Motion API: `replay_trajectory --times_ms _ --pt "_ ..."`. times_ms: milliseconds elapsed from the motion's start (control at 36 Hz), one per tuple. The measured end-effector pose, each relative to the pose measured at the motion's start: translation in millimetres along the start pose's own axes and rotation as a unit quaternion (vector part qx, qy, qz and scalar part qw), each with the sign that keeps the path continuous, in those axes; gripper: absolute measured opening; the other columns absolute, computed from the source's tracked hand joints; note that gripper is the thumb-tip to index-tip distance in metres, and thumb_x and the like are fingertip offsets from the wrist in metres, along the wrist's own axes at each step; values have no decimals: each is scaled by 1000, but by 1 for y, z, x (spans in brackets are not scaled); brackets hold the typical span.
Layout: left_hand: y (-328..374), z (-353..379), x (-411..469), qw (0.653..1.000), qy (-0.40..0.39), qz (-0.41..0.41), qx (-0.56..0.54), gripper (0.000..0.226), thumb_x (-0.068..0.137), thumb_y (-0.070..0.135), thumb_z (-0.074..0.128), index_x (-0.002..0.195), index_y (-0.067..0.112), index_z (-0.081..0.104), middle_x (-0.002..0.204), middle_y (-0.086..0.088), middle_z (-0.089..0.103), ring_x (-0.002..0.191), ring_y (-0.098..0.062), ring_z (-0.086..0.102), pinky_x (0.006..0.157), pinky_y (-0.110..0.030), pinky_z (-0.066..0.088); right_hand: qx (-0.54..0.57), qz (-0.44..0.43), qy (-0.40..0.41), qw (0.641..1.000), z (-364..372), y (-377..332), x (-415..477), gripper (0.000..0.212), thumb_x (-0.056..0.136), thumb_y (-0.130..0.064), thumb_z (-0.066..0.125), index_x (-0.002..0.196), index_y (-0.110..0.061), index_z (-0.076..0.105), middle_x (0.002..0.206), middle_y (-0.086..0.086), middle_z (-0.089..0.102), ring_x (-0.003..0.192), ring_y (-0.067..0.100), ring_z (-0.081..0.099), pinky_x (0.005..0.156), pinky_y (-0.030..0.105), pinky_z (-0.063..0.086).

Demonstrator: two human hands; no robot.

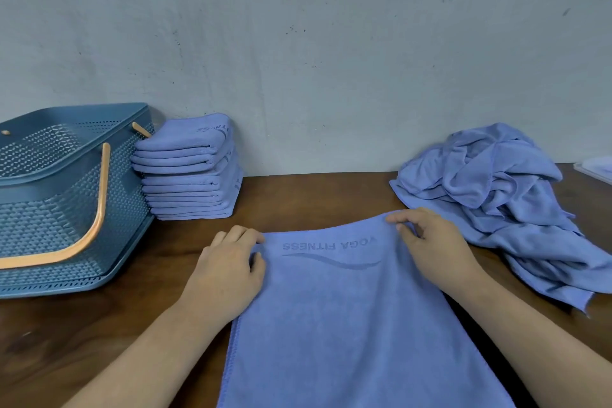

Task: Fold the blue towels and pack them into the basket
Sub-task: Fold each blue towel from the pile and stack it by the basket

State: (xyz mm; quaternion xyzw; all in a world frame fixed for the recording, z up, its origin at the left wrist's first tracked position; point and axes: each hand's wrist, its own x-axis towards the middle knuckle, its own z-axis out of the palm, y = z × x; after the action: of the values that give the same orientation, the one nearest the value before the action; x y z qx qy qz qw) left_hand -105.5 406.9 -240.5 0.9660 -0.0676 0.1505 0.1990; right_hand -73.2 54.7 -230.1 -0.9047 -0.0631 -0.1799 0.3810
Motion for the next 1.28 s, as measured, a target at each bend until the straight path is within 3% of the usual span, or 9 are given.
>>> replay_trajectory --times_ms 167,333,583,722,778,861,944,1083,1278 --pt "0 -1 1 1000 -14 -15 -9 34 103 28 52 135 29 63 131 19 55 109 -8 47 103 -33 46 -105 -21 -49 993 10 12 3 32 105 -8 55 127 -19 75 104 -12 60 93 2 57 83 9 36" --pt "-1 -4 2 998 -16 -42 -34 48 105 30 51 153 24 52 150 11 51 128 -12 47 112 -29 40 -112 -22 -47 992 13 10 0 31 105 -11 56 130 -18 73 109 -6 61 96 10 59 86 20 41" --pt "0 -7 1 999 -19 -33 -16 47 108 33 46 154 26 48 158 9 46 142 -16 40 120 -36 35 -149 -20 -28 988 8 11 0 33 104 -17 61 135 -23 70 121 -1 59 103 19 60 88 27 43" --pt "35 -18 -7 995 62 78 -19 41 109 39 41 143 24 60 152 7 52 143 -12 39 119 -24 24 -173 -84 60 979 -5 -7 -7 34 102 -17 58 132 -29 67 132 -4 56 107 25 54 89 39 49" --pt "54 -14 -16 993 -4 118 -32 45 108 45 39 147 29 56 156 12 50 148 -7 35 121 -18 17 -102 -103 22 989 -2 -22 -15 35 104 -20 55 136 -33 63 137 -10 52 120 15 52 102 32 44" --pt "61 2 -26 985 -129 111 11 59 109 60 32 164 39 29 173 21 19 160 -1 5 131 -30 5 -63 -112 -122 984 12 -39 -31 47 108 -44 50 155 -41 45 163 -18 31 149 -1 28 119 13 20" --pt "56 5 -25 976 -187 94 57 69 106 70 26 167 45 8 174 23 -7 159 -1 -15 132 -35 -6 -168 -146 -234 946 21 -40 -38 65 105 -67 35 165 -50 17 173 -25 -5 159 0 -7 128 24 5" --pt "42 -2 -16 972 -215 42 86 76 98 82 19 165 53 -3 173 20 -19 159 -7 -23 131 -39 -10 -212 -87 -258 938 13 -35 -37 76 98 -82 21 166 -49 7 174 -21 -11 160 3 -13 132 40 6" --pt "21 -10 -5 974 -217 -13 63 77 96 84 21 164 55 -1 173 22 -18 158 -4 -23 131 -43 -8 -243 9 -253 936 2 -21 -26 74 97 -82 20 164 -54 6 176 -13 -13 161 9 -15 132 39 -1"
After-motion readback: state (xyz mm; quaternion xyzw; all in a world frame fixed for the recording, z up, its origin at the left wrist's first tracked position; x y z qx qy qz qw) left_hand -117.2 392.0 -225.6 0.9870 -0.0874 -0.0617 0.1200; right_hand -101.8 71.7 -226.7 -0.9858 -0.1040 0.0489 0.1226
